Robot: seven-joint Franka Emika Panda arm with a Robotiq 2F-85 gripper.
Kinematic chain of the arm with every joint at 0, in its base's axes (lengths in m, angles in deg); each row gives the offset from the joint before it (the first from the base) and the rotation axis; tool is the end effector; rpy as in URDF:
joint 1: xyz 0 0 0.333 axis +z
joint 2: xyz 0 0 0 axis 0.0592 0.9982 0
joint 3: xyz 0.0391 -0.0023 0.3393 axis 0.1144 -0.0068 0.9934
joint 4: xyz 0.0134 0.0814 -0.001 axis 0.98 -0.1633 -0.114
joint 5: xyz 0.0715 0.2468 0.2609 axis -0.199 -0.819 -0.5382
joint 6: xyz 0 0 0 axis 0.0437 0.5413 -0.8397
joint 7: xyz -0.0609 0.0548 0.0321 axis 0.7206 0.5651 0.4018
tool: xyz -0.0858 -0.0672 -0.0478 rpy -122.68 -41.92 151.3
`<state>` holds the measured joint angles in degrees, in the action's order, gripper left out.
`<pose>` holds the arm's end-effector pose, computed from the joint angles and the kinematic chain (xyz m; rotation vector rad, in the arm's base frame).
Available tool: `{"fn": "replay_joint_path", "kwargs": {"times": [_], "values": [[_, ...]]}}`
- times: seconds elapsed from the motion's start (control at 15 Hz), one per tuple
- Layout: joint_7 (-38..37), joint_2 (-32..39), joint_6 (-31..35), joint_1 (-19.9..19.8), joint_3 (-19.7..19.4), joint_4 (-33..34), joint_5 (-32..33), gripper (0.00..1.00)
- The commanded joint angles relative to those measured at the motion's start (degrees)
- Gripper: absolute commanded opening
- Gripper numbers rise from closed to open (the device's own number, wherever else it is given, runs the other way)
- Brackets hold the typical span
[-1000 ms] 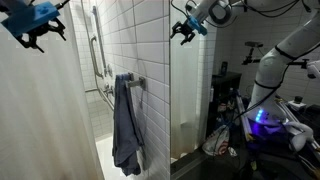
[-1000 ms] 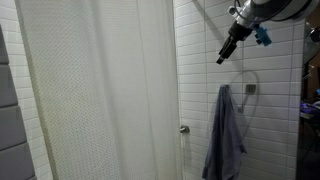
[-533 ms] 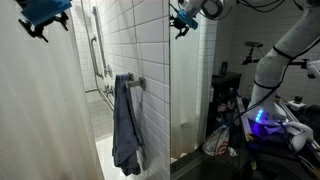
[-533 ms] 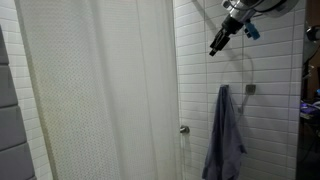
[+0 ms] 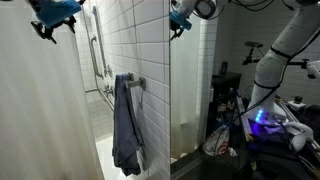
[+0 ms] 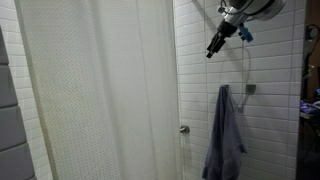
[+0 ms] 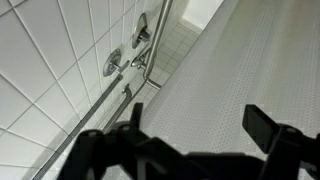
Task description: Open the shower curtain
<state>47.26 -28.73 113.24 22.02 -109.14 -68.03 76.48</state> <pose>0.4650 -0.0925 0.6437 2.4014 1.2553 1.1179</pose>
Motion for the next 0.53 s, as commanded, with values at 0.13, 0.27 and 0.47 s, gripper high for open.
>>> {"fn": "replay_joint_path", "kwargs": {"times": [0.13, 0.27, 0.47], "values": [[4.3, 2.4, -1.5, -2.7, 2.0, 2.6, -5.0, 1.0], [9.7, 4.0, -3.7, -1.2, 0.8, 5.4, -9.4, 1.0], [17.7, 6.4, -9.1, -1.8, 0.8, 9.6, -15.6, 1.0]]}}
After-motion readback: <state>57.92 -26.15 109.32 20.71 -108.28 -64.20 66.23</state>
